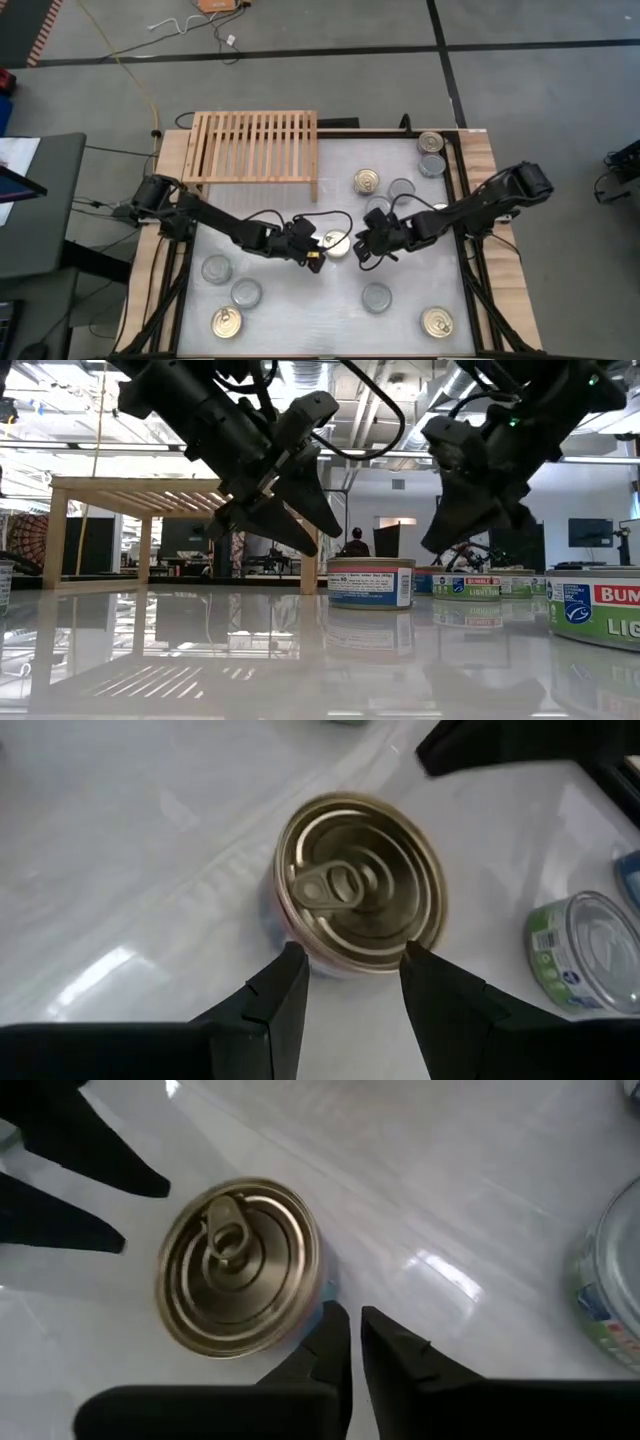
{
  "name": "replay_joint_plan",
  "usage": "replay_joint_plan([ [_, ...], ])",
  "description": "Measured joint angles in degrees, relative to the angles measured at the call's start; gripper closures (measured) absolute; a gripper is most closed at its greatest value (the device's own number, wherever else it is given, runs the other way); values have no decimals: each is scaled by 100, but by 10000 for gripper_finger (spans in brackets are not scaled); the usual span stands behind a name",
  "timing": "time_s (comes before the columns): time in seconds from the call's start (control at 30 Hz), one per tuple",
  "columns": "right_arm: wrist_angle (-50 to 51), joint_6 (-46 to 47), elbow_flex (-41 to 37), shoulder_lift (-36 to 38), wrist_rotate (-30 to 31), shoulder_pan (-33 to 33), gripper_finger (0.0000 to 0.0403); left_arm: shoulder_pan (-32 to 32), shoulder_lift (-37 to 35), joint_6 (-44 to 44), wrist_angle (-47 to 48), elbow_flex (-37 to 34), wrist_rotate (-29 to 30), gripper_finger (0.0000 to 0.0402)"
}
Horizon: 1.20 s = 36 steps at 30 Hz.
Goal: Stack canned seafood by type on shelf
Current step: Put the blue tuna can on the shelf
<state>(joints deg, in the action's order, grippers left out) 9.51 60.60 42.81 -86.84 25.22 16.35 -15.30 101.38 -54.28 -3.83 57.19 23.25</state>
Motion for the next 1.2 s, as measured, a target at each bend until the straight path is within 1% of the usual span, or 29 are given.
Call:
replay_joint_plan([
  [0.13,-323,0,-7,-320,2,-45,323,75,0,0,-14,3,-1,251],
  [0.3,-592,48,0,-500,17,-46,300,180,0,20,-2,7,12,251],
  [0.63,-1073,50,0,-519,18,-25,265,207,-2,268,6,7,10,251],
  [0.83,-1263,48,0,-530,19,10,259,207,-2,283,62,7,10,251],
  [1.03,-1415,285,9,-877,23,2,260,180,-2,302,57,7,9,251],
  [1.2,-1643,302,11,-987,39,21,261,176,-2,306,54,7,8,251],
])
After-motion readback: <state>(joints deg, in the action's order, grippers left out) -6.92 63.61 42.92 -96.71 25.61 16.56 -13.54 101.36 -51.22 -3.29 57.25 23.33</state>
